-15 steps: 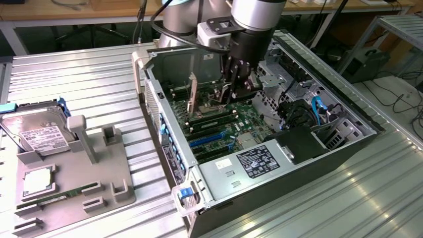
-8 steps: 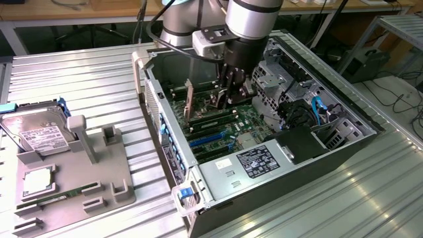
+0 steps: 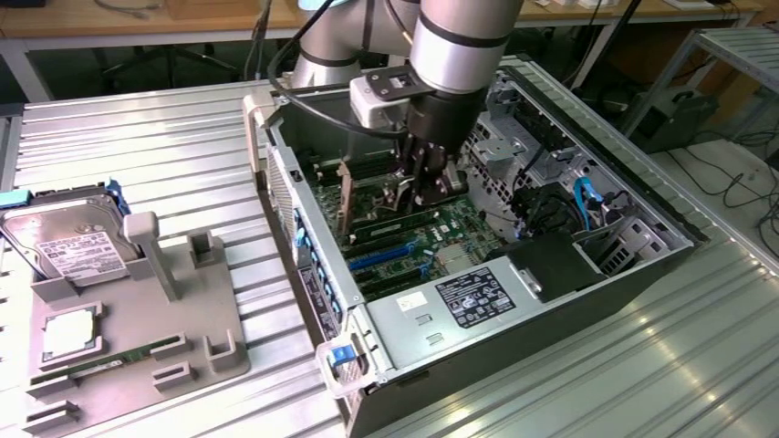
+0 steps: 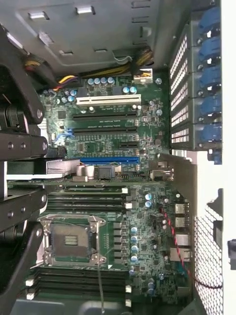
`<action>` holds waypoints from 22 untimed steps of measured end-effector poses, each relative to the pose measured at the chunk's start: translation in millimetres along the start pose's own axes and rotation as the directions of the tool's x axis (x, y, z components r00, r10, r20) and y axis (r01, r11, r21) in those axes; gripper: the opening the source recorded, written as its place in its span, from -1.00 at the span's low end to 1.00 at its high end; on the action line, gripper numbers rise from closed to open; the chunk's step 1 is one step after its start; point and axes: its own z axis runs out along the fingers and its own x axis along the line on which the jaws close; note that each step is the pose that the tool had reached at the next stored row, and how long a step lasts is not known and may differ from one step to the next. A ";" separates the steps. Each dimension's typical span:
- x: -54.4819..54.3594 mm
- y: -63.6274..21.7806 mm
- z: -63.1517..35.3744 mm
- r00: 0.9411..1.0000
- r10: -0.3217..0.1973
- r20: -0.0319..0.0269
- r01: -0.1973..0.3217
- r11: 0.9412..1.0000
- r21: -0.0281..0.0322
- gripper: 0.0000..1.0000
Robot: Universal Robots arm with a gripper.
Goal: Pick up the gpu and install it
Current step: 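Insert the gpu into the slot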
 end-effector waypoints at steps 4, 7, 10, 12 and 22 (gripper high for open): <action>2.3 1.4 7.2 1.000 -0.005 0.000 0.005 1.000 0.000 -0.43; 3.2 2.1 13.4 1.000 -0.010 0.000 0.010 1.000 -0.001 -0.43; 3.6 3.4 18.7 1.000 -0.010 0.000 0.010 1.000 -0.001 -0.43; 4.1 7.3 22.6 1.000 -0.010 0.000 0.010 1.000 -0.001 -0.43; 9.3 11.8 37.4 1.000 -0.010 0.000 0.010 1.000 -0.003 -0.43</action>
